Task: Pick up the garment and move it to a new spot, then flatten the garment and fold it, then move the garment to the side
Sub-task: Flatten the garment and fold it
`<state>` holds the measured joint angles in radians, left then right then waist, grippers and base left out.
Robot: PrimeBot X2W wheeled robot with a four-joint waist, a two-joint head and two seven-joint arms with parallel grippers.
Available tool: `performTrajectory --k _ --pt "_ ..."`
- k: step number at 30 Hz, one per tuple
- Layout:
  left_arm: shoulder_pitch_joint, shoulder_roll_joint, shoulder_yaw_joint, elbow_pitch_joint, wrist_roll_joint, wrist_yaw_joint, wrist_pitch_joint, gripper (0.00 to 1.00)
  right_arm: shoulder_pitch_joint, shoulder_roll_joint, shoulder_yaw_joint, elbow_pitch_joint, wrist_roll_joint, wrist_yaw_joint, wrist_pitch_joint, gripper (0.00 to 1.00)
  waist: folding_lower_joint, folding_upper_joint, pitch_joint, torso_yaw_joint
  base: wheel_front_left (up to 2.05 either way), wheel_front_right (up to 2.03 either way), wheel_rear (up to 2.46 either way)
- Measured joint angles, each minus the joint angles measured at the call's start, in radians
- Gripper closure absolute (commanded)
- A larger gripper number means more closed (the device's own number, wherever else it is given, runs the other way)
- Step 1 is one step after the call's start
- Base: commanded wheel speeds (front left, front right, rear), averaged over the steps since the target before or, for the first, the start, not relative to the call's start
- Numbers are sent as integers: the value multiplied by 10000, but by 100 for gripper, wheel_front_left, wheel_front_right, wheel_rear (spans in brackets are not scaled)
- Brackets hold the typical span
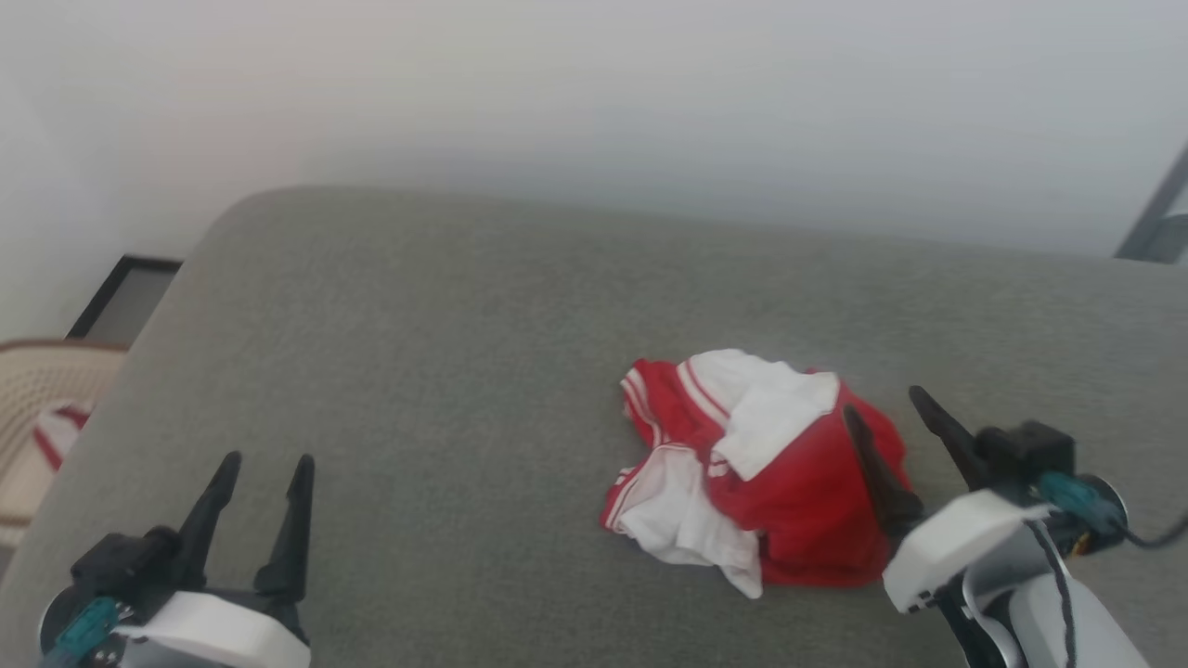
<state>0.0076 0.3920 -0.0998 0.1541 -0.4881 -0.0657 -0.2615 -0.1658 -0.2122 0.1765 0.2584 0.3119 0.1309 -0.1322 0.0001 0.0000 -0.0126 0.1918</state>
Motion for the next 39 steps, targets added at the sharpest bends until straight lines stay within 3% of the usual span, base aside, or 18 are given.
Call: performTrajectory --k 16,17,19,29,39 --pt "-1050 -702 -414 474 165 -481 -2 0 -1974 -1110 1674 1097 924 0 4637 0 0 0 1315 1412 0 0 0" --pt "-1111 -742 -426 520 186 -508 0 0 -2053 -1154 1751 1116 938 0 4846 10 0 0 1369 1471 0 0 0" --pt "-1188 -807 -437 589 215 -539 -2 0 -2194 -1292 1902 1097 951 0 5145 99 0 0 1463 1562 0 0 0" --pt "-1331 -899 -176 834 215 -596 0 0 -2553 -1350 1384 345 1124 0 5317 100 -1 0 1507 1486 0 0 0" --pt "-1144 -807 105 708 217 -625 0 0 -2099 -2100 -376 -1396 1078 0 5689 100 0 0 1310 863 0 0 0"
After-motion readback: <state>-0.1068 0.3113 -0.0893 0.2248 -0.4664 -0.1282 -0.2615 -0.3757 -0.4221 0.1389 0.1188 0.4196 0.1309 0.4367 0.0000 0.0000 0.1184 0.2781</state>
